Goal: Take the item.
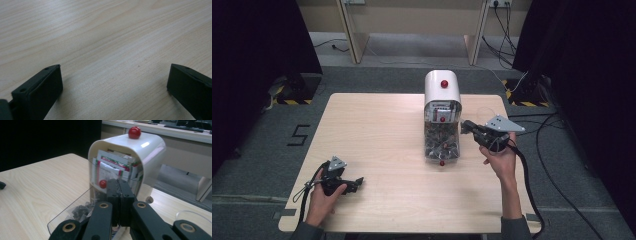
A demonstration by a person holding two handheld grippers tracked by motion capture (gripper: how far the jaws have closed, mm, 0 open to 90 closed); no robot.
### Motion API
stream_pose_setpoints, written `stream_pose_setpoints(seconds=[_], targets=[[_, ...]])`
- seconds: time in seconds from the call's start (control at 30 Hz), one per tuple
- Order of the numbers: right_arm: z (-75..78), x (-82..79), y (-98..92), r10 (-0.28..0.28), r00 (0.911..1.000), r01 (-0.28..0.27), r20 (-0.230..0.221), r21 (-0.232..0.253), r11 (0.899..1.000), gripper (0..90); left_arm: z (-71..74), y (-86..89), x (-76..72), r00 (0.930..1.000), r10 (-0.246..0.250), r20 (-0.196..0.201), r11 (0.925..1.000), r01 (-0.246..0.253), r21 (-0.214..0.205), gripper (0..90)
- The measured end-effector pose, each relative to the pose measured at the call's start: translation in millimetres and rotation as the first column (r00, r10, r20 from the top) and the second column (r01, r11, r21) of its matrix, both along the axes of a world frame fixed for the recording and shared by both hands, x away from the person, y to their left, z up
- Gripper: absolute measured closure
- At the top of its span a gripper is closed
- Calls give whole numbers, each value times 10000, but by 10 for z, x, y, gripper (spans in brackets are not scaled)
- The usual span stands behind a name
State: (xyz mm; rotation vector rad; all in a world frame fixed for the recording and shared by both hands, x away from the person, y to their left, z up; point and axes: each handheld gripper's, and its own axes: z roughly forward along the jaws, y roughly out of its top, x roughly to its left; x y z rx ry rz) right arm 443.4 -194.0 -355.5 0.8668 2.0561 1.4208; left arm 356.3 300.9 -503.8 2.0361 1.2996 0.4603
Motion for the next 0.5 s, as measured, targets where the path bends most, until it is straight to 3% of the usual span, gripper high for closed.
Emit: stream_pose_setpoints(seconds=[0.5], targets=[[-21, 63, -302, -888, 9960, 888, 7, -115, 9960, 900, 0, 0, 0, 10000, 0, -2, 10000, 0, 0, 0]])
